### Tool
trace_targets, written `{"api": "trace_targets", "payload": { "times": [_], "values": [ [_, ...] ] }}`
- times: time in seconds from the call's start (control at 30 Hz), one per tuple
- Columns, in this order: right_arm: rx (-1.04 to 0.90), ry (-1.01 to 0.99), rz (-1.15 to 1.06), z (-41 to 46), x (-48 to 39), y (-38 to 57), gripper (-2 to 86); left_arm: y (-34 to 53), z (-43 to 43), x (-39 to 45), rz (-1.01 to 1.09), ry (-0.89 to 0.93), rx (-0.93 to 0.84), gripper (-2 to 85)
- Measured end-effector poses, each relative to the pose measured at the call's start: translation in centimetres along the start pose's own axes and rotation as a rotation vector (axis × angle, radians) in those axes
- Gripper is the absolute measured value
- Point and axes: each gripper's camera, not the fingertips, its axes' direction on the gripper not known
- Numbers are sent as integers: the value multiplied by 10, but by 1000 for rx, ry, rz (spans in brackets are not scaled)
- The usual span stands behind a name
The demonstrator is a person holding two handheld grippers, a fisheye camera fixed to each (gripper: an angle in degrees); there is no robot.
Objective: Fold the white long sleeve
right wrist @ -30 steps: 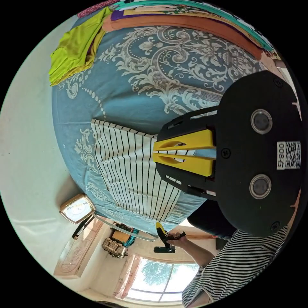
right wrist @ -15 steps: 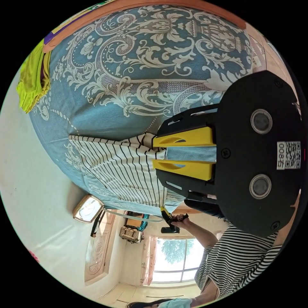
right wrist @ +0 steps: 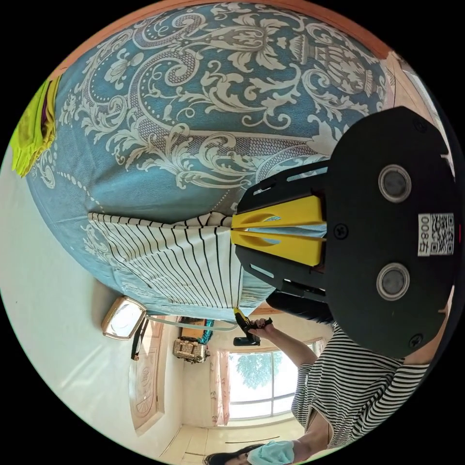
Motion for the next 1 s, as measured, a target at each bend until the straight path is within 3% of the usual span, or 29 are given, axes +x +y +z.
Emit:
{"api": "trace_targets", "payload": {
  "times": [0.2, 0.4, 0.6, 0.8, 1.0],
  "values": [
    [33, -73, 61, 9, 32, 14, 4, 7, 5, 60, -31, 9, 18, 19],
    [58, -126, 76, 10, 51, 25, 4, 30, -10, 155, -11, -100, 93, 32],
    [71, -146, 84, 15, 62, 28, 3, 43, 52, 338, 327, -62, -60, 49],
    [83, -183, 82, 17, 66, 28, 3, 50, 162, 575, 767, 30, -210, 67],
    [76, -201, 57, 25, 68, 20, 4, 74, 237, 759, 1082, -109, -228, 80]
  ]
}}
